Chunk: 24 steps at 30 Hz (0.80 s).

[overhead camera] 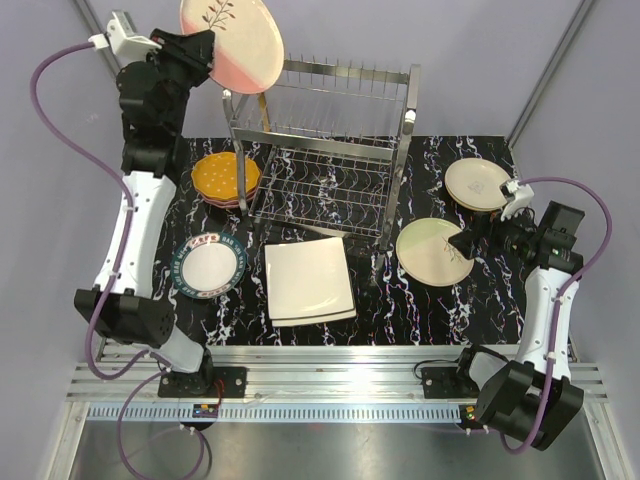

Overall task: Unload the plates from the dish rack
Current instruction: Grab a plate with the left arm, then pass the plate from the left arm to the right

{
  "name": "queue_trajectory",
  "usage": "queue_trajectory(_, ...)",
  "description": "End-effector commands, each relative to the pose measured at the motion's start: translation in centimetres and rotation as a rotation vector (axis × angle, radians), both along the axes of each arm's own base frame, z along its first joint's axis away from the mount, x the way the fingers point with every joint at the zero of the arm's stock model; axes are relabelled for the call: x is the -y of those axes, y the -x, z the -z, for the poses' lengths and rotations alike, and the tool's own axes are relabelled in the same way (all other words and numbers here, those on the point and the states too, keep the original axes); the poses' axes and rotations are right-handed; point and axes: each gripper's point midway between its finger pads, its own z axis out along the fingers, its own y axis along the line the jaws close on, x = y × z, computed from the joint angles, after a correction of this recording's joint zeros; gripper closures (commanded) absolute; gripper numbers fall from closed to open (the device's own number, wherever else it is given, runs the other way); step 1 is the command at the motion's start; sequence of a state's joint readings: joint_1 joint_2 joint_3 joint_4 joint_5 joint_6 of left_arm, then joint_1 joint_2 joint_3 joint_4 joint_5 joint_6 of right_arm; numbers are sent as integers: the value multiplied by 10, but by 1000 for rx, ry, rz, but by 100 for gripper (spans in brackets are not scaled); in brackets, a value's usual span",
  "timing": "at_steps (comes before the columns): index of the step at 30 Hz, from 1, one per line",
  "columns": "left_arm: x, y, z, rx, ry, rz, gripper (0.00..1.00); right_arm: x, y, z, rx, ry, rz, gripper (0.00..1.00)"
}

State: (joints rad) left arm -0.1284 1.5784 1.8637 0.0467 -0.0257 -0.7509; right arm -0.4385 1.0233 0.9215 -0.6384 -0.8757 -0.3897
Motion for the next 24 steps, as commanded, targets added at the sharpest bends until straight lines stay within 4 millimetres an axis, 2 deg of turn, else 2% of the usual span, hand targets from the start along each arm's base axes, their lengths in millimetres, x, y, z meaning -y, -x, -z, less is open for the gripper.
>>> queue_trajectory(1, -8, 101, -114, 370, 149, 118, 100, -4, 1, -11, 31, 9, -34, 0)
queue_trajectory(2, -7, 114, -119, 387, 166, 144, 100, -4, 1, -14, 34, 11, -36, 0)
queue_trajectory(5, -3, 121, -109, 366, 178, 179, 100, -6, 2, -21, 49, 9, -43, 0)
queue_trajectory(6, -2, 133, -112, 374, 194, 201, 100, -8, 3, -23, 52, 4, -48, 0)
queue_trajectory(7, -1, 137, -111, 376, 203, 213, 100, -9, 4, -26, 58, 3, -52, 0)
queue_trajectory(8, 3, 137, -102, 353, 221, 240, 100, -9, 4, -29, 62, 1, -54, 0)
queue_trajectory(10, 4, 155, -104, 371, 237, 269, 100, -12, 6, -31, 60, -11, -66, 0)
queue_trajectory(11, 8, 152, -92, 341, 255, 299, 100, -13, 6, -35, 66, -13, -70, 0)
queue_trajectory(13, 11, 169, -93, 355, 264, 341, 100, -15, 9, -37, 63, -20, -80, 0)
queue_trajectory(14, 14, 170, -86, 335, 280, 362, 100, -16, 9, -40, 67, -20, -85, 0)
queue_trajectory(17, 20, 186, -81, 326, 301, 424, 100, -20, 14, -44, 64, -31, -98, 0)
queue_trajectory(18, 23, 184, -71, 300, 310, 437, 100, -22, 15, -47, 69, -33, -106, 1)
queue_trajectory(19, 25, 194, -72, 310, 314, 460, 100, -23, 16, -49, 71, -35, -110, 0)
queue_trajectory(21, 30, 199, -63, 289, 332, 503, 100, -25, 18, -54, 75, -40, -119, 0)
queue_trajectory(22, 33, 198, -51, 264, 340, 516, 100, -26, 19, -56, 75, -44, -122, 0)
queue_trajectory(24, 40, 211, -46, 257, 346, 566, 100, -28, 21, -61, 81, -49, -130, 0)
